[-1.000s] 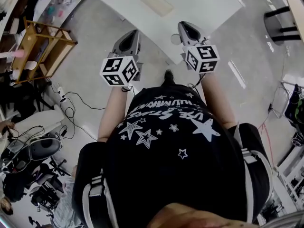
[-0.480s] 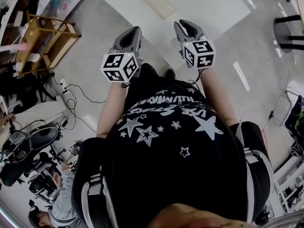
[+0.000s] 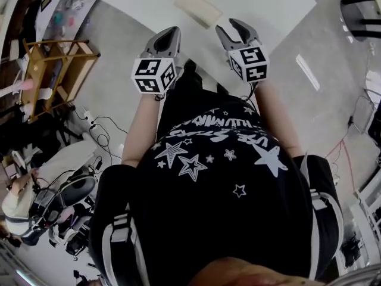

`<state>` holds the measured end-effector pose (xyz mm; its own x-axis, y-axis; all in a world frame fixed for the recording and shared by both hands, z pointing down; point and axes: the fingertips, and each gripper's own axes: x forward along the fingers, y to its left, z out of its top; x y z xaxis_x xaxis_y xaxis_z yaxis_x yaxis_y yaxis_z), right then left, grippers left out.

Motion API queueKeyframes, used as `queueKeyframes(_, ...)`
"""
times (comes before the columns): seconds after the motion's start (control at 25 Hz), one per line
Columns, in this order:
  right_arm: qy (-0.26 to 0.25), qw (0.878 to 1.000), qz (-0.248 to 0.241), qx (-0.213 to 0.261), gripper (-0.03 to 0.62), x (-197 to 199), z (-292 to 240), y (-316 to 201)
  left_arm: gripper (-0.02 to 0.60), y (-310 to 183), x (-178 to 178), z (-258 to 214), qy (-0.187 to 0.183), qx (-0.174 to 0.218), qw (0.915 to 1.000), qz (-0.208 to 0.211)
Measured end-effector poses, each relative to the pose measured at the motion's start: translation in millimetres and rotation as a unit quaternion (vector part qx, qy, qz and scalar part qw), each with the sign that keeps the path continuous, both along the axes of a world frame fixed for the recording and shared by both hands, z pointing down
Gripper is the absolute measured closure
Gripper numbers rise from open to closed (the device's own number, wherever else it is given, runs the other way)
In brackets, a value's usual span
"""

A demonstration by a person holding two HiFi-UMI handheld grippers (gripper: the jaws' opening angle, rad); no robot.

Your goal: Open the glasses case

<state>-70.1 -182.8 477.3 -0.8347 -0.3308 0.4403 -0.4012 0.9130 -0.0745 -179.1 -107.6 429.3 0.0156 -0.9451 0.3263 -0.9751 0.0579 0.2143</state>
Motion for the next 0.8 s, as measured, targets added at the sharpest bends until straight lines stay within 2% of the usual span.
queueKeyframes(0.2, 0.055, 0.998, 0.007, 0.007, 0.380, -23, 21, 2, 0.568, -25, -27, 25, 0.011, -0.028, 0.9986, 0.044)
queueKeyframes(0.36, 0.079, 0.997, 0.016, 0.005, 0.350, -37, 32, -3, 0.569, -46, -37, 42, 0.014, -0.055, 0.9952, 0.080)
queueKeyframes(0.64, 0.143, 0.989, 0.029, 0.030, 0.327, -59, 58, -13, 0.568, -70, -53, 72, 0.011, -0.098, 0.9858, 0.136)
queueKeyframes(0.8, 0.177, 0.983, 0.038, 0.039, 0.313, -65, 68, -19, 0.568, -82, -55, 87, 0.005, -0.126, 0.9776, 0.169)
